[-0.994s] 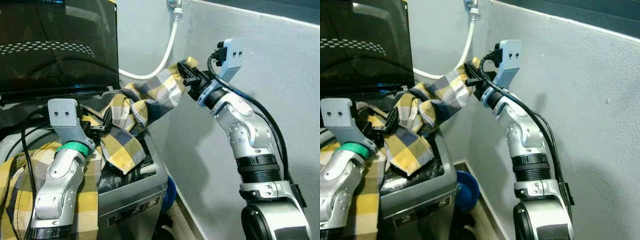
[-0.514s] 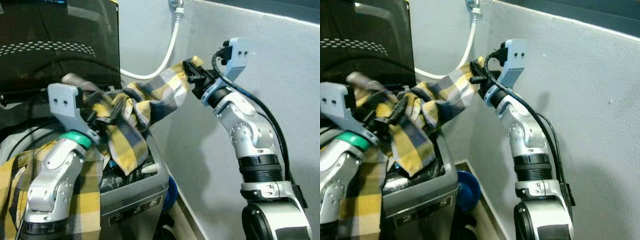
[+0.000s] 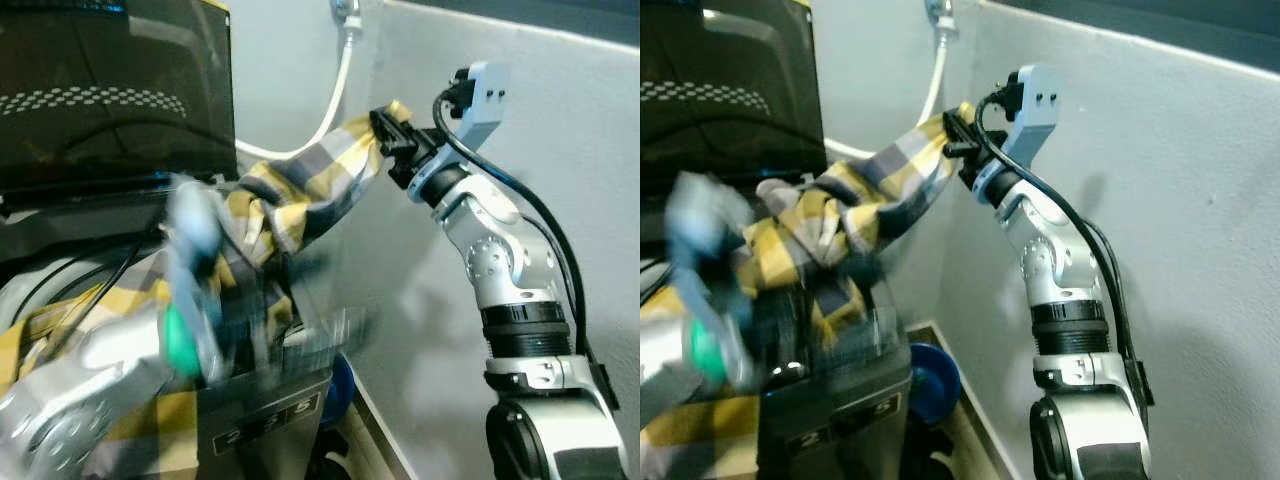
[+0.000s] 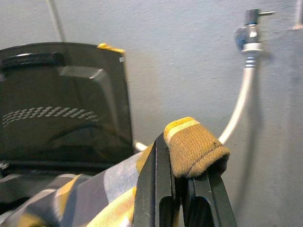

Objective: Clothes washing

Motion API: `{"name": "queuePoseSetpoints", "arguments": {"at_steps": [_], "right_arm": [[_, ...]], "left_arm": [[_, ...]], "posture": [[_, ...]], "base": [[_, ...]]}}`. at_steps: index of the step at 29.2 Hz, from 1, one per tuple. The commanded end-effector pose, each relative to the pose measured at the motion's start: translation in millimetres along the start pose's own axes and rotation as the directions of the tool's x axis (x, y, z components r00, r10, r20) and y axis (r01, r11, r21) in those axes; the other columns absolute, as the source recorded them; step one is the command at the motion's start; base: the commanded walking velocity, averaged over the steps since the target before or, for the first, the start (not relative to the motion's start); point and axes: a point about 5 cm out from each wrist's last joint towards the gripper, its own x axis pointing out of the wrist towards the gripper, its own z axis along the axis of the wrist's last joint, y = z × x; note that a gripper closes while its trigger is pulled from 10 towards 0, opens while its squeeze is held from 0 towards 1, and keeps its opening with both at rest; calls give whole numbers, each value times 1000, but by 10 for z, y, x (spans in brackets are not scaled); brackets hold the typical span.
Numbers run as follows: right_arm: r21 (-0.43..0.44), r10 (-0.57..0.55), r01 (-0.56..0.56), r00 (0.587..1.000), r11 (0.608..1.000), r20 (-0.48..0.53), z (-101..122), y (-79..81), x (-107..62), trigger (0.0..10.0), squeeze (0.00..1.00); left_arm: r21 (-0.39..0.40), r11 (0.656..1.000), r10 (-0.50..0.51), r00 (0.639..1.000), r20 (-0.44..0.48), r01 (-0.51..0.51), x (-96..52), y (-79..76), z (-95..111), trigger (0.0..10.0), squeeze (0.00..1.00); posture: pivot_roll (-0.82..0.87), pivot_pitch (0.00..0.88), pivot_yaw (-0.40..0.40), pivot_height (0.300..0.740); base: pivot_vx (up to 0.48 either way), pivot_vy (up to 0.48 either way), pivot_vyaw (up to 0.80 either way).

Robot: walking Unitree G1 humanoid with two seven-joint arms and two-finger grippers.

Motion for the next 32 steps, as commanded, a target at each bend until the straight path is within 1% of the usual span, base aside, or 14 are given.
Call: {"name": "queuePoseSetpoints", "arguments": {"at_steps": [1, 3, 4, 7, 10, 11, 13, 16, 19, 24, 25, 26, 30, 32], "right_arm": [[-1, 12, -12, 1000, 1000, 15, 55, 22, 42, 10000, 0], [-7, 16, -16, 1000, 1000, 18, 78, 19, 53, 10000, 0], [-7, 16, -16, 1000, 1000, 18, 78, 19, 53, 10000, 0], [-12, 20, -19, 1000, 1000, 18, 95, 15, 59, 10000, 0], [-13, 20, -20, 1000, 1000, 18, 100, 11, 62, 10000, 0], [-15, 20, -20, 1000, 1000, 18, 102, 9, 64, 10000, 0], [-15, 20, -20, 1000, 1000, 18, 104, 8, 65, 10000, 0], [-16, 21, -21, 1000, 1000, 18, 106, 9, 64, 10000, 0], [-17, 20, -20, 1000, 1000, 19, 109, -2, 67, 10000, 0], [-18, 20, -20, 1000, 1000, 19, 110, -11, 68, 10000, 0], [-18, 20, -19, 1000, 1000, 19, 110, -12, 70, 10000, 0], [-18, 19, -19, 1000, 1000, 19, 109, -14, 74, 10000, 0], [-17, 18, -18, 1000, 1000, 21, 111, -15, 82, 10000, 0], [-18, 17, -16, 1000, 1000, 24, 115, -15, 92, 10000, 0]], "left_arm": [[28, 999, 22, 988, -153, -18, -6, -4, -147, 10000, 0], [80, 987, 158, 937, -313, -139, -127, 134, -287, 10000, 0], [80, 987, 158, 937, -313, -139, -127, 134, -287, 10000, 0], [137, 964, 265, 880, -394, -229, -252, 240, -290, 10000, 0], [170, 943, 331, 849, -412, -285, -308, 310, -267, 10000, 0], [206, 916, 401, 813, -422, -344, -360, 385, -246, 10000, 0], [239, 892, 451, 783, -429, -383, -403, 439, -227, 10000, 0], [267, 869, 494, 755, -431, -416, -442, 481, -208, 10000, 0], [368, 801, 598, 661, -454, -472, -587, 577, -138, 10000, 0], [439, 741, 672, 573, -470, -508, -739, 660, -88, 10000, 0], [467, 716, 698, 534, -477, -519, -795, 693, -90, 10000, 0], [517, 663, 749, 464, -473, -541, -893, 766, -80, 10000, 0], [596, 571, 821, 371, -434, -565, -1013, 900, -40, 10000, 0], [659, 462, 887, 303, -349, -593, -1087, 1069, 29, 10000, 0]], "posture": [[18, 11, -34, 740], [17, 12, -37, 740], [17, 12, -37, 740], [17, 13, -38, 740], [17, 13, -38, 740], [17, 14, -40, 740], [16, 14, -40, 740], [16, 15, -41, 740], [16, 16, -42, 740], [18, 17, -43, 740], [19, 17, -46, 740], [20, 18, -47, 740], [20, 18, -47, 740], [20, 18, -47, 740]], "base": [[0, 0, 0], [0, 0, 0], [0, 0, 0], [0, 0, 0], [0, 0, 0], [0, 0, 0], [0, 0, 0], [0, 0, 0], [0, 0, 0], [0, 0, 0], [0, 0, 0], [0, 0, 0], [0, 0, 0], [0, 0, 0]]}}
